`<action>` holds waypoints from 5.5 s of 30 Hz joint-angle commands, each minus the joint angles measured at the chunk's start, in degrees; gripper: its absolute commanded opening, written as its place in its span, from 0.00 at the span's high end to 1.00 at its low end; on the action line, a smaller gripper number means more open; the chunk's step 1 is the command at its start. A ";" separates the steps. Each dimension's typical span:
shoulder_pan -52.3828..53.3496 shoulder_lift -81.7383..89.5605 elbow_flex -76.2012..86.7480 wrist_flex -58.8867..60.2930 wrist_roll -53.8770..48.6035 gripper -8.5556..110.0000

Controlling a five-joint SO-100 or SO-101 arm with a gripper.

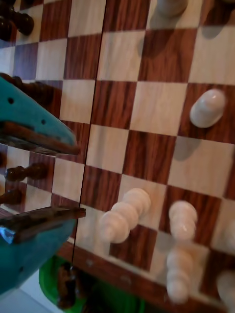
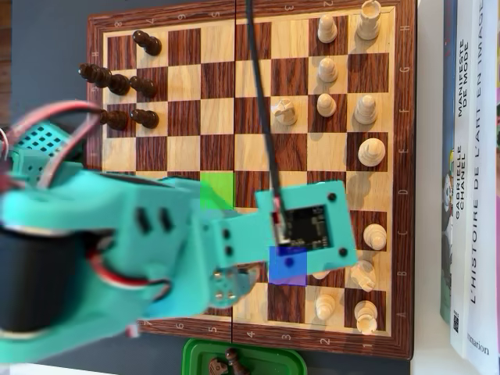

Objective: Play chess

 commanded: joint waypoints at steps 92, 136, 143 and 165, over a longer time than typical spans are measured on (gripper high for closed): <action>3.96 -14.94 -16.26 -0.09 -2.02 0.90; -9.58 14.94 18.19 1.23 5.45 0.90; -10.37 14.85 20.65 1.05 5.54 0.90; -9.93 15.21 22.59 -2.64 4.83 0.90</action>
